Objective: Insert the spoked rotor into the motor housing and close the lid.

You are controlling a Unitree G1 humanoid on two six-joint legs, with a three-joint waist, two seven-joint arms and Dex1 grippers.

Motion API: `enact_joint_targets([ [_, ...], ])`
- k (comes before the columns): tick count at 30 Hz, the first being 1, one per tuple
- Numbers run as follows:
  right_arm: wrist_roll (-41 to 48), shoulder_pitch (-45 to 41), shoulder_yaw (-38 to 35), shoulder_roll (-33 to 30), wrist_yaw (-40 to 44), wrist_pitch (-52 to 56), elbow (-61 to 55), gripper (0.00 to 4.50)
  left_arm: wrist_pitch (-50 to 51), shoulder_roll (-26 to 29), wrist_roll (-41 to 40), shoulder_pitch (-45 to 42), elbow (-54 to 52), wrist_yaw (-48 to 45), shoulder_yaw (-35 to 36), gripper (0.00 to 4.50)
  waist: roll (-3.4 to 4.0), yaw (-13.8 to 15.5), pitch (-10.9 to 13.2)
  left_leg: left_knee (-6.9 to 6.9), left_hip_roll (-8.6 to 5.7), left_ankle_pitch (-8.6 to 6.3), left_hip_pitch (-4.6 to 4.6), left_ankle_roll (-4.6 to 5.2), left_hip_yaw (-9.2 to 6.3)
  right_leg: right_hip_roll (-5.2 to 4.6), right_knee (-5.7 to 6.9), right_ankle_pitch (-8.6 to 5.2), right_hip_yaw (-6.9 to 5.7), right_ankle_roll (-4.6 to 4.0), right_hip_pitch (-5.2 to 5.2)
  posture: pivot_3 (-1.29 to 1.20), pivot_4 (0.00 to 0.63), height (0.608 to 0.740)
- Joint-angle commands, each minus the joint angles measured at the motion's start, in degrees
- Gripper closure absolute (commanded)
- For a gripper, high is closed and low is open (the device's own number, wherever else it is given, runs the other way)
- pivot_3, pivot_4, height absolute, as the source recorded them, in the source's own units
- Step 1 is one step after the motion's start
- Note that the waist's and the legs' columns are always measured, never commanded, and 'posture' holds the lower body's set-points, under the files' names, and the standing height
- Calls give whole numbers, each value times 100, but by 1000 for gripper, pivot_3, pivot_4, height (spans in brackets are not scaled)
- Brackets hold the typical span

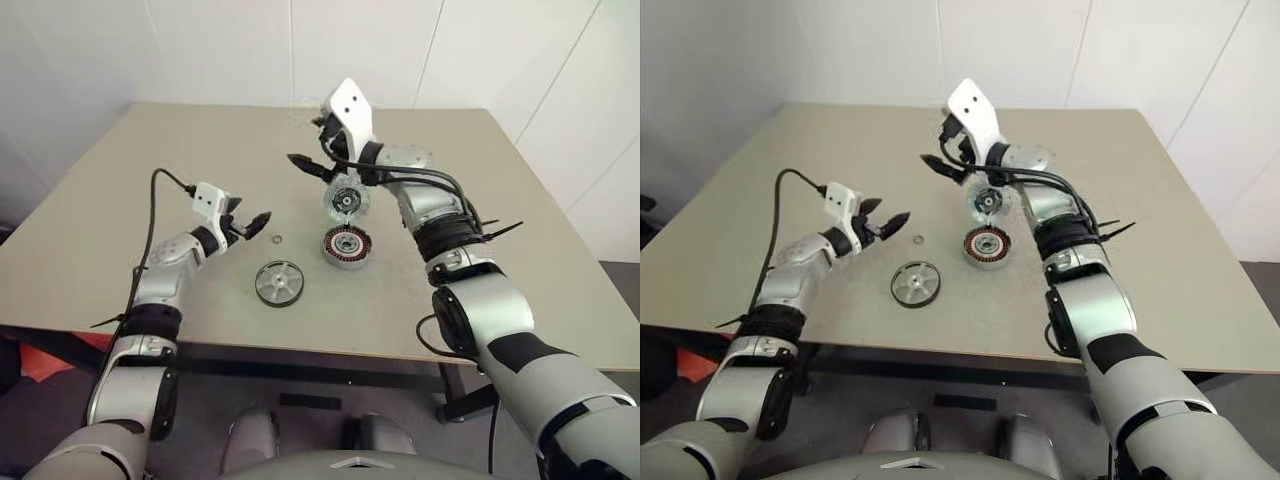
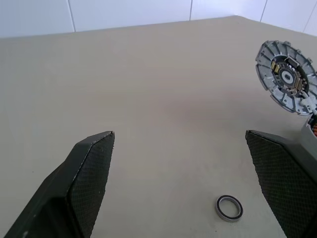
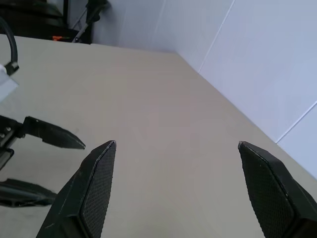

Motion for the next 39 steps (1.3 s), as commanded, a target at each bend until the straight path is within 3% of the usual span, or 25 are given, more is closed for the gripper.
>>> enact_joint_targets([
  [1,164,88,-116,-123,-109,247,-652,28,-287,43,268,-303,287,-142,-200,0,-2,4,0,1,0,0,0,-1,0,0,0,0,0,0,0,0,0,740],
  [14,129,366,-53,-327,-330,445,-991,28,-326,-131,708,-487,868,-385,-637,0,-2,-7,1,-2,1,3,4,-7,-2,1,4,0,0,0,1,0,0,740],
  [29,140,281,-30,-284,-379,379,-821,28,-206,-168,819,-248,825,-281,-614,0,-2,5,1,-1,0,3,5,-6,-2,0,4,0,0,0,3,0,0,740],
  [39,116,262,-29,-292,-401,311,-734,28,-209,-410,846,-559,1145,-198,-651,0,-2,20,1,0,-2,3,5,-5,-2,-1,4,0,0,0,5,0,0,740],
])
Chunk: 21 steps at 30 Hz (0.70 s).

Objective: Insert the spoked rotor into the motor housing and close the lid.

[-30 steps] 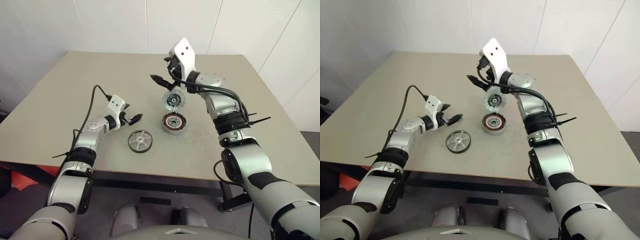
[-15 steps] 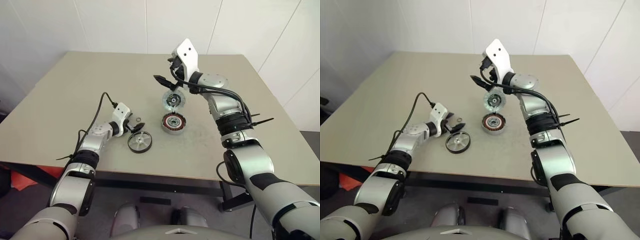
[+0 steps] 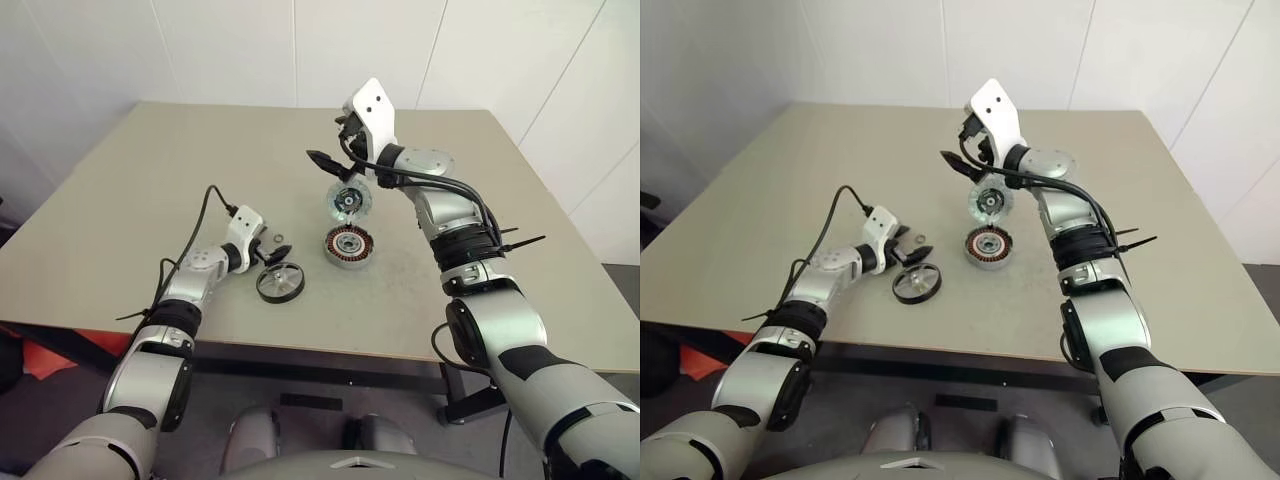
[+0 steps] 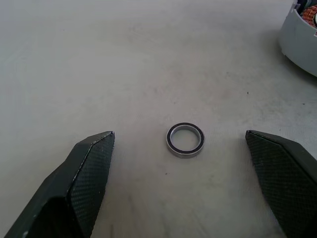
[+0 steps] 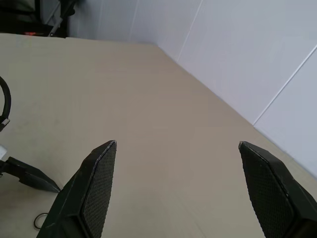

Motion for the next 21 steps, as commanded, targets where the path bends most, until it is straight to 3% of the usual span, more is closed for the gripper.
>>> enact_joint_targets([
  [1,65,-194,-35,-15,-52,-123,-121,28,-39,-71,32,-226,87,-13,-21,0,0,1,0,0,0,0,0,0,0,0,0,0,0,0,0,0,0,740],
  [15,72,-215,-85,-62,-172,-160,-56,28,-32,-39,83,-199,212,-126,0,0,0,-4,0,-1,1,-1,1,1,0,0,0,0,0,0,0,0,0,740],
  [20,75,-235,-83,-66,-197,-181,-16,0,7,-19,78,-70,119,-141,-1,1110,0,-9,0,-1,1,-1,1,1,0,0,0,0,0,0,0,0,0,740],
  [21,77,-242,-85,-67,-200,-185,-3,0,6,-3,85,-34,103,-134,1,1110,0,-8,0,-1,0,-1,1,1,0,0,-1,0,0,0,0,0,0,740],
])
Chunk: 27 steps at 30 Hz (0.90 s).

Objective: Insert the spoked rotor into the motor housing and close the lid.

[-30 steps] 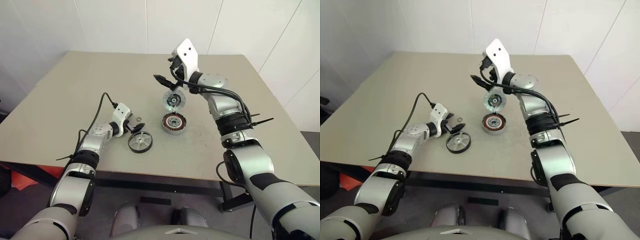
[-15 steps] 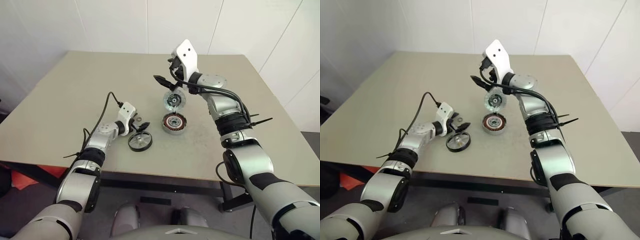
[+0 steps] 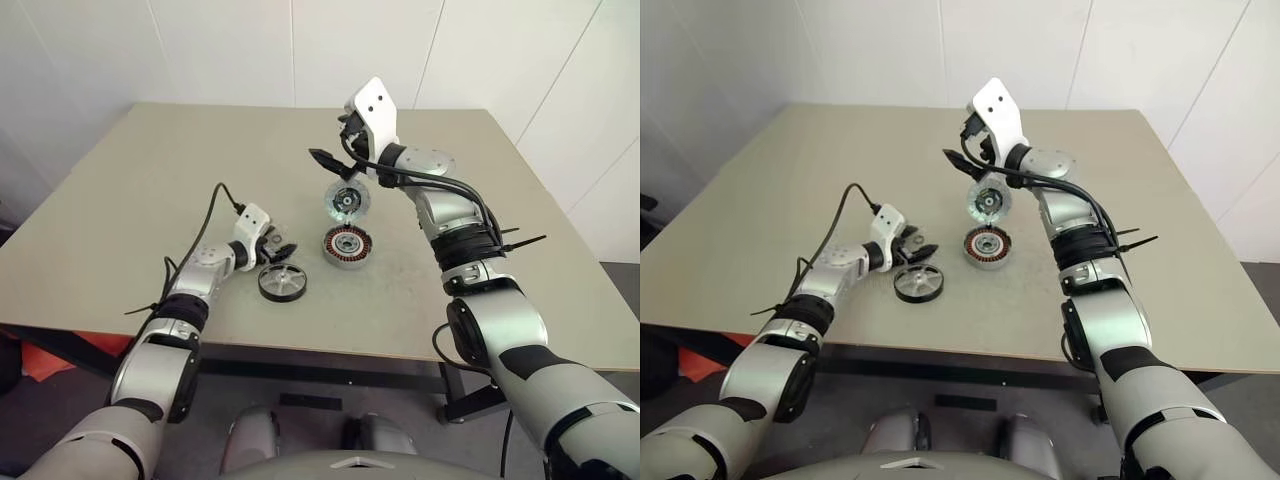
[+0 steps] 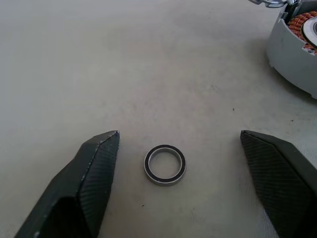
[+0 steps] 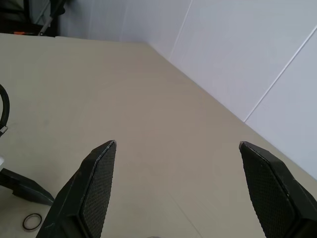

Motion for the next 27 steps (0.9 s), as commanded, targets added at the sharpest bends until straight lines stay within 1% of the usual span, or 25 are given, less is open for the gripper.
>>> enact_joint_targets([
  [1,74,-223,-85,-44,-59,-125,-49,0,19,71,23,171,-149,-28,-16,1110,0,-1,0,0,0,0,0,0,0,0,0,0,0,0,0,0,0,740],
  [9,90,-277,-98,-51,-61,-156,-1,0,82,200,20,485,-363,-34,-16,1110,0,-38,0,-3,2,0,8,-2,1,1,2,0,0,-1,1,0,0,740],
  [12,98,-311,-99,-33,-67,-189,35,0,112,198,13,499,-402,17,-4,1608,0,-37,0,-2,1,1,11,-2,1,1,1,0,0,-1,4,0,0,740],
  [14,101,-327,-101,-27,-70,-206,53,0,116,206,37,497,-419,78,-11,2195,0,-37,0,-2,1,1,12,-2,1,1,1,0,1,-1,5,0,0,740],
  [23,103,-385,-125,-47,-94,-273,151,0,103,207,0,465,-393,92,12,2195,0,-38,0,-2,2,5,21,-9,1,2,7,0,1,-1,9,0,0,740],
  [27,102,-391,-121,-53,-105,-291,178,0,94,201,-25,416,-398,138,52,3010,0,-38,0,-2,2,5,21,-9,1,2,7,0,1,-1,9,0,0,740],
])
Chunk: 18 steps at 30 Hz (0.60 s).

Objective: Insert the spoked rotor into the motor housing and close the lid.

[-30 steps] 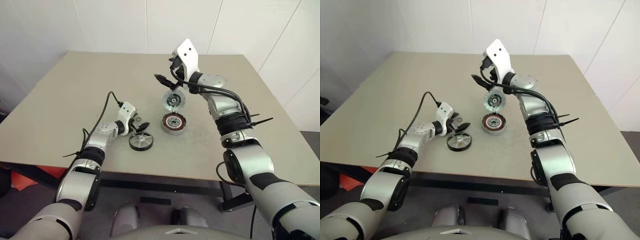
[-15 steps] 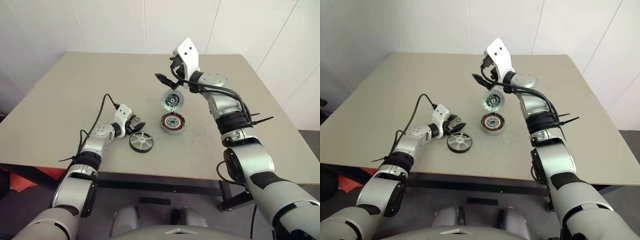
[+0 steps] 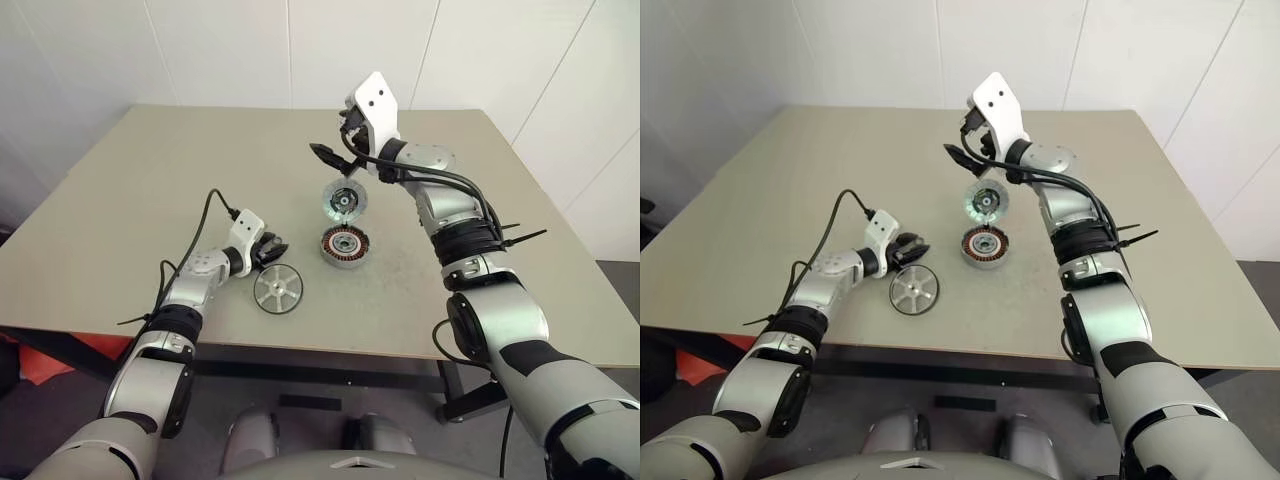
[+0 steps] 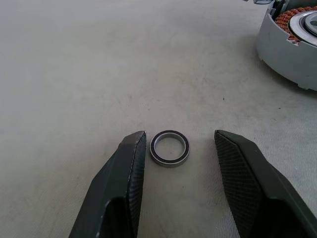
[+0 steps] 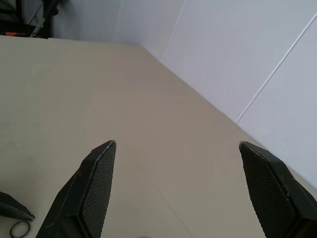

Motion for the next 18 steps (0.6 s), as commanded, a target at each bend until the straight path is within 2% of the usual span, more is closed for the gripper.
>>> enact_joint_targets([
  [1,100,-227,-115,-36,-45,-146,-95,0,72,104,29,0,94,112,65,3010,0,1,0,0,0,0,0,0,0,0,0,0,0,0,0,0,0,740],
  [16,78,-238,-93,-46,-44,-186,-66,0,111,10,-81,-301,51,228,141,3010,0,20,0,1,-1,0,-8,1,-1,0,-2,0,-1,0,-3,0,0,740],
  [18,81,-241,-96,-50,-45,-186,-77,0,84,10,-48,-291,151,243,117,3414,0,21,0,0,-2,-2,-12,4,-1,-1,-5,0,-1,0,-4,0,0,740],
])
